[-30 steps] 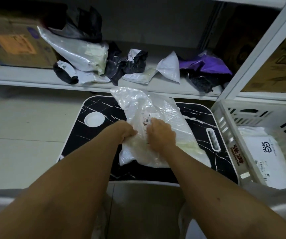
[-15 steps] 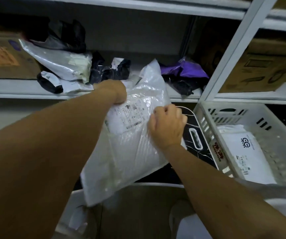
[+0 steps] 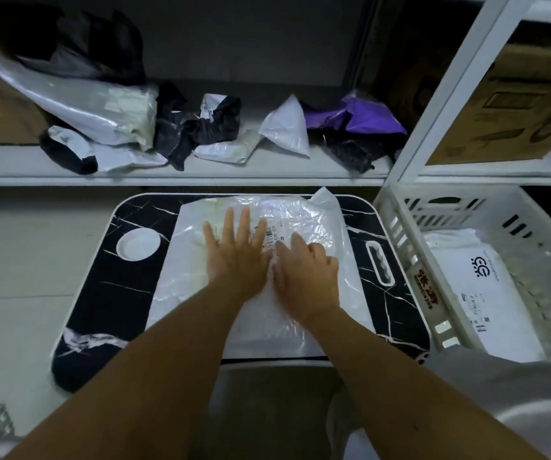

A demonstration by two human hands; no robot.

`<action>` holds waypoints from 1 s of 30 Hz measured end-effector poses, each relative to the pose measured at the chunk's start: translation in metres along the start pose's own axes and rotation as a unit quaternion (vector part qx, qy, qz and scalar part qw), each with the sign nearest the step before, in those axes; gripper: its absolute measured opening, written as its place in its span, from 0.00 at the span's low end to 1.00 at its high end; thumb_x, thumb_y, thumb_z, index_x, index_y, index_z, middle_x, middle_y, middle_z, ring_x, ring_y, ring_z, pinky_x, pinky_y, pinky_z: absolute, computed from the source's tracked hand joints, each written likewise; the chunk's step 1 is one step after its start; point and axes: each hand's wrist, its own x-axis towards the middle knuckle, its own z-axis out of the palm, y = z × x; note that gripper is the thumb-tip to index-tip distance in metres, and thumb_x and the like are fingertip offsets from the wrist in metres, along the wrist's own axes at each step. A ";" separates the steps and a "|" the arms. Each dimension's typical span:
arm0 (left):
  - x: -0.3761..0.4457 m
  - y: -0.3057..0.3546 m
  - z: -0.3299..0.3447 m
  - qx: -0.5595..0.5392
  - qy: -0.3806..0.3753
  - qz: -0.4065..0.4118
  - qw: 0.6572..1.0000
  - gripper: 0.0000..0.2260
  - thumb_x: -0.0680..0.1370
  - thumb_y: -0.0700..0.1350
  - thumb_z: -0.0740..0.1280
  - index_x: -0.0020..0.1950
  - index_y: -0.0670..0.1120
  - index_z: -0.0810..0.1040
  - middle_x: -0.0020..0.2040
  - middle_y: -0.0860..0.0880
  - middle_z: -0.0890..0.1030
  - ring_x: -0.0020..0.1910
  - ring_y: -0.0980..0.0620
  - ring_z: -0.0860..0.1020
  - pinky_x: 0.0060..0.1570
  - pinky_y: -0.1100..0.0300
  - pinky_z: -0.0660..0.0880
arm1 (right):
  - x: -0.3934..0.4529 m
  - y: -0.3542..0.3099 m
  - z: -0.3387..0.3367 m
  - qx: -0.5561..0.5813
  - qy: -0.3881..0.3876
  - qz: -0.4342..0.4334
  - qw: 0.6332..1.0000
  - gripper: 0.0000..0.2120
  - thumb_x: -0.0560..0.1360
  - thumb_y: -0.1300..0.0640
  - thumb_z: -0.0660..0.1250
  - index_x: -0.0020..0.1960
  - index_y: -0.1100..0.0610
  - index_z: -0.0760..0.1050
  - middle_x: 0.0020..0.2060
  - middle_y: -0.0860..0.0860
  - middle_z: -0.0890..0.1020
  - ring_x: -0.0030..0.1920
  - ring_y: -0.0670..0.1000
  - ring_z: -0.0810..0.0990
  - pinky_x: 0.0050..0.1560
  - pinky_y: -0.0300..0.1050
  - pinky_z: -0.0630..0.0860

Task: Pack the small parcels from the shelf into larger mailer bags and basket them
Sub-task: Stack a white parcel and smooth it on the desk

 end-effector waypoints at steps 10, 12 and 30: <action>-0.014 -0.002 0.025 -0.087 -0.095 -0.034 0.991 0.28 0.79 0.65 0.39 0.77 0.59 0.36 0.79 0.46 0.38 0.77 0.37 0.40 0.70 0.31 0.46 | 0.000 0.012 0.017 0.047 -0.216 0.026 0.975 0.28 0.79 0.35 0.38 0.76 0.38 0.36 0.79 0.49 0.42 0.78 0.59 0.40 0.73 0.68 0.48; -0.009 -0.004 0.023 -0.099 -0.119 -0.039 0.987 0.28 0.79 0.65 0.41 0.77 0.59 0.38 0.79 0.47 0.40 0.77 0.38 0.42 0.70 0.32 0.47 | 0.004 0.011 0.016 0.035 -0.214 0.036 0.975 0.28 0.79 0.34 0.38 0.77 0.39 0.39 0.79 0.49 0.47 0.78 0.58 0.45 0.72 0.67 0.51; 0.046 -0.022 0.027 -0.097 -0.141 -0.050 0.984 0.29 0.76 0.70 0.41 0.76 0.64 0.43 0.79 0.52 0.38 0.76 0.38 0.37 0.68 0.28 0.44 | 0.078 0.020 0.034 0.051 -0.254 0.060 0.964 0.30 0.76 0.28 0.38 0.76 0.34 0.44 0.79 0.46 0.40 0.77 0.61 0.35 0.71 0.72 0.39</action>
